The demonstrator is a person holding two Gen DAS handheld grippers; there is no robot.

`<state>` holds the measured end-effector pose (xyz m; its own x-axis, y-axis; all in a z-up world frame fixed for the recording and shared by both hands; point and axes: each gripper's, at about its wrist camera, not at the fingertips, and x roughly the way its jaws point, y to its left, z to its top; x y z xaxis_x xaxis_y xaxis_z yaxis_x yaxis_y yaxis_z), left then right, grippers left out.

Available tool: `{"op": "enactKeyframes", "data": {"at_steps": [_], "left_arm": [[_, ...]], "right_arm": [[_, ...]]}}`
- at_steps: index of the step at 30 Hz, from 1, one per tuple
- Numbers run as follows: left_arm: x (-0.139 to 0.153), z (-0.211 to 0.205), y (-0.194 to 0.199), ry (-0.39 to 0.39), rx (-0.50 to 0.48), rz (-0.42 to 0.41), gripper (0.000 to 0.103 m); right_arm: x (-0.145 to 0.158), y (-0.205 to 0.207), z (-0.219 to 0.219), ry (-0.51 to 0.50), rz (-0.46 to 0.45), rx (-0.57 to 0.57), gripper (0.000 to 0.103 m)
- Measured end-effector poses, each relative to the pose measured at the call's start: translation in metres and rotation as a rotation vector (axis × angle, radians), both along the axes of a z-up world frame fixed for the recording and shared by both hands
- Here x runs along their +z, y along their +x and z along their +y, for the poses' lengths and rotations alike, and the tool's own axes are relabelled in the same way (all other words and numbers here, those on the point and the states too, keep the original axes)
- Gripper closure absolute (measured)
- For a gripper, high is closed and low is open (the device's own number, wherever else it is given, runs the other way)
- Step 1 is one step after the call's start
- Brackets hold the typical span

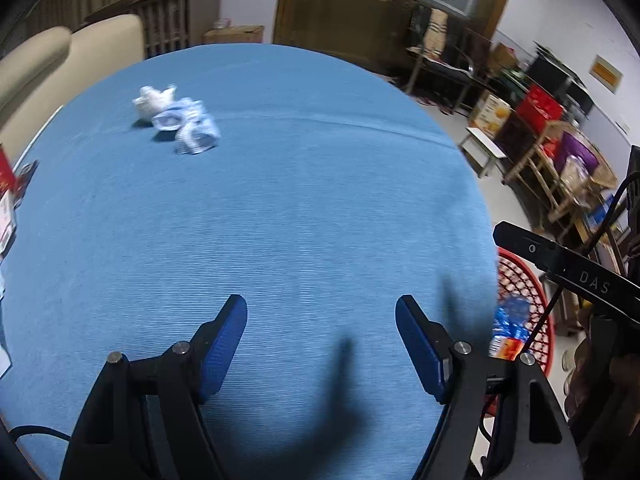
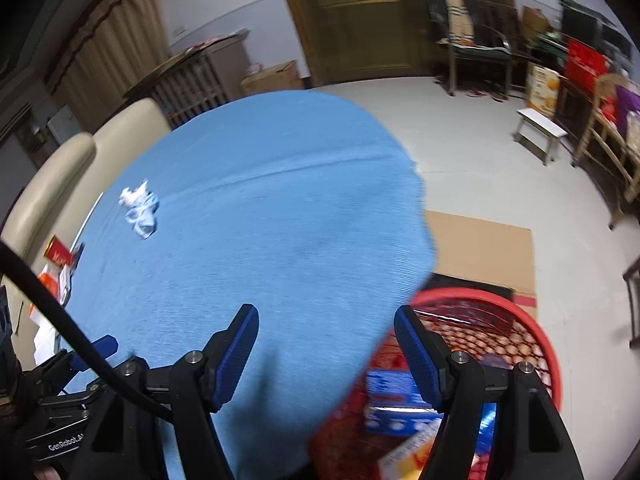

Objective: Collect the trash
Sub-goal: 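Move both tools back over the table, then grasp the light blue face mask with the right gripper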

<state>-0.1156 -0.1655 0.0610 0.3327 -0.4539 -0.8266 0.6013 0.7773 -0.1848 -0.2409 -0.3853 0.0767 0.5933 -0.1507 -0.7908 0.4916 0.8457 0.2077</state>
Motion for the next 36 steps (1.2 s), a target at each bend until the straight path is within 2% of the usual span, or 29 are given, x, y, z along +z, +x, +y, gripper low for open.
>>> {"op": "enactKeyframes", "data": {"at_steps": [9, 21, 25, 29, 30, 31, 32, 34, 36], "left_arm": [[-0.005, 0.061, 0.042, 0.012, 0.196, -0.017, 0.026], [-0.004, 0.119, 0.083, -0.040, 0.427, -0.006, 0.026], [-0.003, 0.135, 0.100, -0.059, 0.502, -0.013, 0.026], [-0.002, 0.136, 0.118, -0.055, 0.528, -0.018, 0.026], [-0.002, 0.134, 0.123, -0.050, 0.528, -0.019, 0.026], [-0.002, 0.133, 0.127, -0.046, 0.526, -0.020, 0.026], [-0.002, 0.129, 0.132, -0.042, 0.522, -0.024, 0.026], [0.000, 0.118, 0.146, -0.037, 0.505, -0.034, 0.026], [0.002, 0.105, 0.159, -0.043, 0.483, -0.046, 0.026]], "right_arm": [[-0.005, 0.071, 0.038, -0.027, 0.026, 0.148, 0.029], [-0.004, 0.213, 0.104, -0.046, -0.036, 0.380, 0.029], [-0.014, 0.259, 0.118, -0.057, -0.015, 0.418, 0.029], [-0.034, 0.295, 0.123, -0.053, 0.029, 0.440, 0.030], [-0.039, 0.302, 0.124, -0.050, 0.036, 0.451, 0.035], [-0.043, 0.307, 0.123, -0.046, 0.047, 0.457, 0.055], [-0.046, 0.308, 0.120, -0.028, 0.056, 0.460, 0.067], [-0.047, 0.304, 0.116, -0.002, 0.054, 0.478, 0.076], [-0.043, 0.292, 0.108, -0.001, 0.042, 0.465, 0.076]]}}
